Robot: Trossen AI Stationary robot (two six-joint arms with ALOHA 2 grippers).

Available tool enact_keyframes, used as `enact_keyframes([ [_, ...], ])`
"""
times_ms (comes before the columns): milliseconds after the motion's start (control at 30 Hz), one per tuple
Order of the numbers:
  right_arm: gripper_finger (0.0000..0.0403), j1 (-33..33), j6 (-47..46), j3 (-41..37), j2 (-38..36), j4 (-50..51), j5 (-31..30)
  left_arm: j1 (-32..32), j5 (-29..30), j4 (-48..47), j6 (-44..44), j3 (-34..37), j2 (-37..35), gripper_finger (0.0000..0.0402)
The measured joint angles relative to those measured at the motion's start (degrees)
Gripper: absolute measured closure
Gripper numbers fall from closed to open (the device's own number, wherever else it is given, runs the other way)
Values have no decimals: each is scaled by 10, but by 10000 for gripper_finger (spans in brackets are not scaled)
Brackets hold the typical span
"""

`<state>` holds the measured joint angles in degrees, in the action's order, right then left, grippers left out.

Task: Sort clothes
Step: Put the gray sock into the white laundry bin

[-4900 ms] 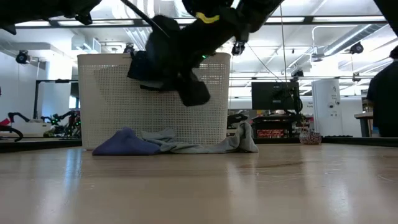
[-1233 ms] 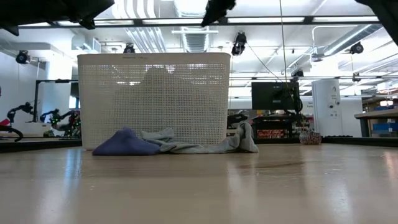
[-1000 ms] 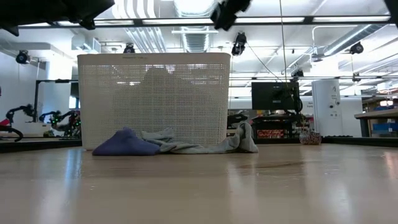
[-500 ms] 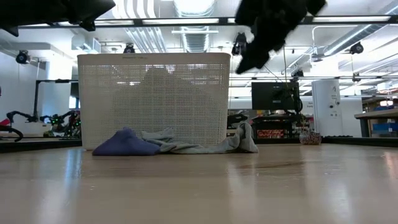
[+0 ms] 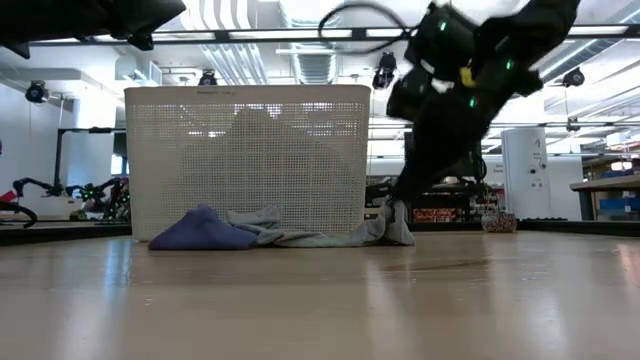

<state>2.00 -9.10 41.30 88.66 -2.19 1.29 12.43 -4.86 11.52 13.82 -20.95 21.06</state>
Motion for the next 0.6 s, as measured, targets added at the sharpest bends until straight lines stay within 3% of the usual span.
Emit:
enact_keyframes([
  [133, 175, -2, 0, 4, 53, -28, 6, 0, 0, 0, -4, 0, 0, 402],
  [233, 197, -2, -3, 8, 86, -27, 6, 0, 0, 0, -5, 0, 0, 402],
  [333, 253, -5, -5, 11, 100, -32, 3, 0, 0, -1, -8, 0, 0, 402],
  [467, 367, -17, 11, 20, 89, 3, 8, 0, 0, -1, -8, 0, 0, 402],
  [600, 388, -33, 26, 60, 46, 79, 9, 0, 0, 0, -8, 0, 0, 402],
])
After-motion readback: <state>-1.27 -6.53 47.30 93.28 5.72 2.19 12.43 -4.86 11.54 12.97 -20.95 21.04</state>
